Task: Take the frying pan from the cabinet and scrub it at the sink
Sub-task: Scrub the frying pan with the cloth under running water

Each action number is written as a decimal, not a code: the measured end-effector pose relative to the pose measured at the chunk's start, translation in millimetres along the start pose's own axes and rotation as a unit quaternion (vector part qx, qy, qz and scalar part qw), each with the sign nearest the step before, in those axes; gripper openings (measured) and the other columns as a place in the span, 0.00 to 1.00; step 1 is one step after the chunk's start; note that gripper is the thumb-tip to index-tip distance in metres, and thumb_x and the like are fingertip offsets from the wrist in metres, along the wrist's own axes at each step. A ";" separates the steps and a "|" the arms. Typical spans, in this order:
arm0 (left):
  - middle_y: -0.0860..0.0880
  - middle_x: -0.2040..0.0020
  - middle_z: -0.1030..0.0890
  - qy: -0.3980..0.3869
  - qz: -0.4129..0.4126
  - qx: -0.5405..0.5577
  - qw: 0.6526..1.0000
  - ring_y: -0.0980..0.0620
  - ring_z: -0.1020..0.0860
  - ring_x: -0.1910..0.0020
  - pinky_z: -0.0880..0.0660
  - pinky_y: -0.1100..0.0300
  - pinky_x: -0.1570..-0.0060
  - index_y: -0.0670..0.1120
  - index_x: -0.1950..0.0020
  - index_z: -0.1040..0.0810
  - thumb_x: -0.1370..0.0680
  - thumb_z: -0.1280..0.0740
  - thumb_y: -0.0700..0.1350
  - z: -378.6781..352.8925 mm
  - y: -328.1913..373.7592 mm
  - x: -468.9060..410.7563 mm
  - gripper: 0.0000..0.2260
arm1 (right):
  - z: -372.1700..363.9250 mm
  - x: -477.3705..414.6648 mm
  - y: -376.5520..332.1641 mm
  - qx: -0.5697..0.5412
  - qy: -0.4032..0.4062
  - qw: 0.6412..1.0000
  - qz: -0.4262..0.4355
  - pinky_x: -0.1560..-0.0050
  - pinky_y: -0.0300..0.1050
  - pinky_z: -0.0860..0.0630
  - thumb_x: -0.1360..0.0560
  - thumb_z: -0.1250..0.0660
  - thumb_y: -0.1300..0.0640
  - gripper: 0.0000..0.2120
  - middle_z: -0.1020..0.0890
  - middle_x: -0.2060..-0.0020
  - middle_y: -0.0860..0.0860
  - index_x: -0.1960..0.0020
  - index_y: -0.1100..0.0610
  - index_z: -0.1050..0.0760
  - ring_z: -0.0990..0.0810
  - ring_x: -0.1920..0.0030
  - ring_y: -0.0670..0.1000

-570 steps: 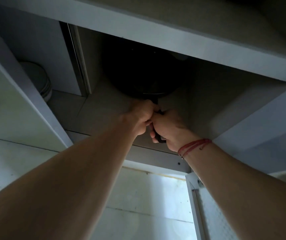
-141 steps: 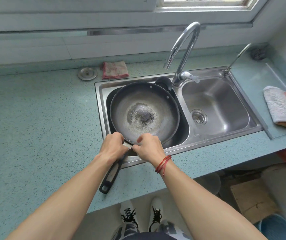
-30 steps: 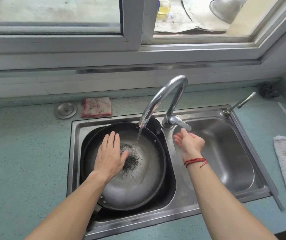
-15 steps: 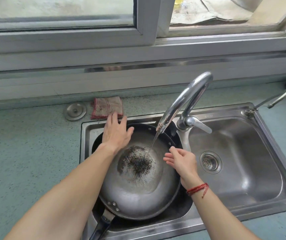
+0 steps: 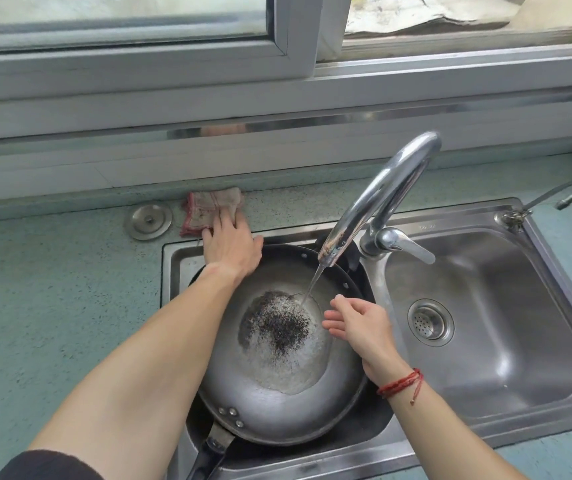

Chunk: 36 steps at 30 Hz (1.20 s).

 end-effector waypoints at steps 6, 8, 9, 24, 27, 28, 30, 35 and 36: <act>0.41 0.41 0.22 0.144 0.000 0.110 0.983 0.42 0.24 0.43 0.33 0.48 0.42 0.43 0.36 0.25 0.21 0.39 0.51 33.2 -9.4 12.7 0.17 | -6.9 4.6 9.2 0.025 -0.016 1.000 -0.009 0.56 0.44 0.17 0.21 0.34 0.53 0.11 0.14 0.62 0.55 0.55 0.59 0.18 0.14 0.60 0.52; 0.44 0.45 0.21 0.178 0.007 0.157 0.971 0.44 0.23 0.47 0.30 0.49 0.44 0.44 0.41 0.23 0.22 0.34 0.49 44.7 -14.7 24.5 0.13 | -13.0 10.7 10.4 0.041 -0.035 0.999 -0.007 0.55 0.46 0.17 0.21 0.33 0.52 0.11 0.14 0.63 0.53 0.55 0.58 0.17 0.13 0.59 0.51; 0.45 0.47 0.20 0.192 0.013 0.184 0.964 0.44 0.22 0.50 0.28 0.50 0.46 0.44 0.44 0.23 0.23 0.32 0.48 50.6 -17.2 31.3 0.11 | -16.3 14.2 10.0 0.051 -0.046 0.998 -0.003 0.54 0.46 0.17 0.21 0.33 0.52 0.11 0.14 0.63 0.53 0.55 0.57 0.17 0.13 0.60 0.51; 0.55 0.65 0.22 0.188 0.029 0.364 0.912 0.59 0.23 0.66 0.30 0.72 0.66 0.47 0.55 0.22 0.24 0.30 0.43 63.5 -9.8 155.6 0.02 | -61.6 87.4 -10.8 0.197 -0.169 0.928 0.267 0.40 0.29 0.31 0.28 0.27 0.48 0.37 0.25 0.36 0.42 0.24 0.50 0.39 0.26 0.38 0.40; 0.57 0.65 0.22 0.158 0.031 0.389 0.907 0.64 0.23 0.66 0.31 0.74 0.67 0.49 0.56 0.22 0.24 0.29 0.45 54.3 3.1 169.3 0.03 | -68.0 86.8 -5.2 0.212 -0.195 0.907 0.307 0.35 0.43 0.27 0.33 0.25 0.48 0.46 0.24 0.33 0.46 0.22 0.48 0.45 0.25 0.35 0.44; 0.56 0.65 0.21 0.147 0.033 0.398 0.905 0.65 0.22 0.65 0.29 0.72 0.66 0.50 0.56 0.22 0.24 0.29 0.46 50.9 5.5 172.4 0.03 | -67.7 85.5 -3.7 0.222 -0.191 0.905 0.309 0.36 0.44 0.26 0.32 0.26 0.48 0.45 0.23 0.34 0.46 0.22 0.46 0.46 0.23 0.36 0.45; 0.55 0.63 0.19 0.119 0.041 0.418 0.900 0.63 0.21 0.63 0.25 0.69 0.65 0.51 0.55 0.22 0.23 0.30 0.49 44.1 7.8 177.0 0.03 | -63.4 85.2 -2.1 0.253 -0.167 0.903 0.303 0.42 0.43 0.25 0.28 0.29 0.51 0.38 0.21 0.37 0.47 0.23 0.44 0.44 0.21 0.41 0.48; 0.55 0.60 0.19 0.076 0.047 0.419 0.904 0.69 0.21 0.61 0.28 0.75 0.67 0.49 0.49 0.23 0.22 0.32 0.50 32.5 4.2 188.4 0.06 | -54.6 80.0 6.5 0.310 -0.179 0.889 0.284 0.46 0.44 0.25 0.22 0.36 0.57 0.25 0.18 0.44 0.51 0.27 0.46 0.35 0.19 0.45 0.54; 0.55 0.59 0.19 0.072 0.047 0.415 0.906 0.69 0.21 0.61 0.28 0.75 0.66 0.49 0.49 0.23 0.22 0.32 0.50 30.6 3.1 191.2 0.06 | -53.9 79.4 7.8 0.316 -0.181 0.885 0.291 0.45 0.45 0.25 0.23 0.37 0.59 0.23 0.18 0.45 0.51 0.29 0.47 0.33 0.20 0.46 0.53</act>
Point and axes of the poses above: each hand's wrist, its own x-axis away from the middle knuckle, its own z-axis out of the back of the hand, y = z × x, the point moved 1 cm from there along -x, towards the middle knuckle
